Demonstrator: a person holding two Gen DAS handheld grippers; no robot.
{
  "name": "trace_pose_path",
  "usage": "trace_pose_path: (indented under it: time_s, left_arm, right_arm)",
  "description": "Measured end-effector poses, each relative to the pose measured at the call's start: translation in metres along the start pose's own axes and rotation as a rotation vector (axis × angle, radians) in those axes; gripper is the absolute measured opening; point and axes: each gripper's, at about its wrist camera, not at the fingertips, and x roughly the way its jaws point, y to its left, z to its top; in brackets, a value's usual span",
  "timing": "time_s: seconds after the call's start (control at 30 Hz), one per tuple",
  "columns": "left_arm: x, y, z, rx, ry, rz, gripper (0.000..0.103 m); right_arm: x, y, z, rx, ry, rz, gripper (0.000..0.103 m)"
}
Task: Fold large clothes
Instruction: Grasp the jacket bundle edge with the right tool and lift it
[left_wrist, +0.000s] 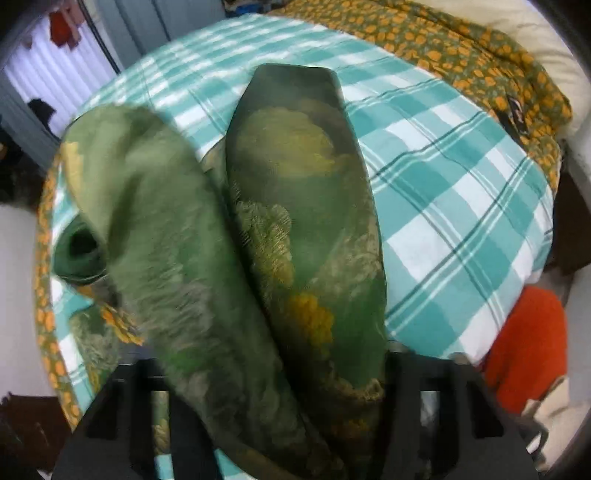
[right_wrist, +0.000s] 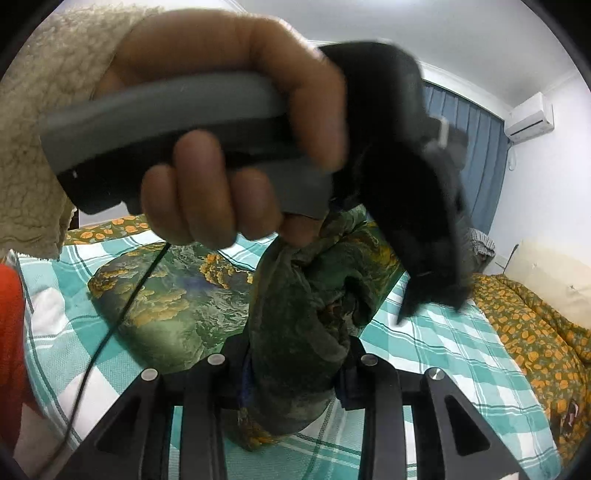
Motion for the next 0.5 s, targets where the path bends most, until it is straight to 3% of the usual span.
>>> trace_pose_path:
  time_s: [0.07,0.17,0.23,0.5]
  left_arm:
    - [-0.001,0.009,-0.003,-0.021,0.005,-0.029,0.034]
    - [-0.004,0.019,-0.006,-0.017,-0.003,-0.02,0.03]
    - [-0.007,0.033,-0.009,-0.029,-0.007,-0.01,0.03]
    - [-0.01,0.103,-0.041,-0.139,0.002,-0.013,0.03]
  right_arm:
    - [0.002,-0.002,-0.002,0.016,0.012,0.015,0.034]
    - [-0.002,0.0,-0.001,0.016,-0.003,0.03,0.042]
    - [-0.01,0.004,-0.001,0.029,-0.029,0.079,0.06]
    - [-0.022,0.021,-0.005,0.014,-0.06,0.213,0.062]
